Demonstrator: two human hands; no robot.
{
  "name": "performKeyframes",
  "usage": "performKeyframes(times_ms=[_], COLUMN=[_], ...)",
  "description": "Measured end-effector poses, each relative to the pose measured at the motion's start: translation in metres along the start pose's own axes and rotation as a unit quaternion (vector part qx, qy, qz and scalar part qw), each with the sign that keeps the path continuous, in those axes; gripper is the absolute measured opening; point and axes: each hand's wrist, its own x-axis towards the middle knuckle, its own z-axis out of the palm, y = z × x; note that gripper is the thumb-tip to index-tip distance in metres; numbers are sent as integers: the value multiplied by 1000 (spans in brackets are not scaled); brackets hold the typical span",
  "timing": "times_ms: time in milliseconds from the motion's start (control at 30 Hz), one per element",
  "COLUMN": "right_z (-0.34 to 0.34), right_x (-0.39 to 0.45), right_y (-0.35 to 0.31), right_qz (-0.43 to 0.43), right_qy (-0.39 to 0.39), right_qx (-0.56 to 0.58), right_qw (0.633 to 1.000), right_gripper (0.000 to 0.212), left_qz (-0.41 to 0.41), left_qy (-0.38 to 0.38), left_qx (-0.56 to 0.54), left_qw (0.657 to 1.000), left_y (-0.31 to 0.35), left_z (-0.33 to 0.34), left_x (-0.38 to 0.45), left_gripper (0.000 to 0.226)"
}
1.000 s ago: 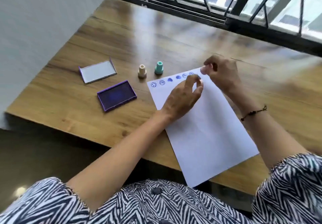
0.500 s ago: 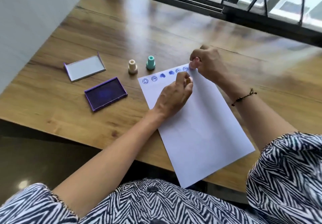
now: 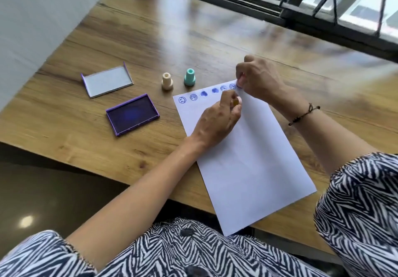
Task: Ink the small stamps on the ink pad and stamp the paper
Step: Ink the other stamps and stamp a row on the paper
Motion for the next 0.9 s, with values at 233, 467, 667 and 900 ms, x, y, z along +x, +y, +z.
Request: performKeyframes(times_ms=[233, 467, 667, 900], right_z=[3, 6, 8, 9], right_x=[2, 3, 3, 5], right_y=[3, 5, 7, 5], right_qz=[-4, -10, -18, -1], right_qy=[2, 2, 1, -8], right_qx=[-1, -6, -1, 21], right_qw=[1000, 1000, 1000, 1000], right_gripper=[17, 16, 17, 19], left_qz=[6, 6, 12, 18], left_qy=[4, 7, 17, 22], left_qx=[2, -3, -6, -4], left_qw=[1000, 1000, 1000, 1000], left_y=[0, -1, -3, -6], left_z=[0, 1, 2, 3], left_x=[0, 0, 1, 2], left_gripper=[24, 25, 24, 25])
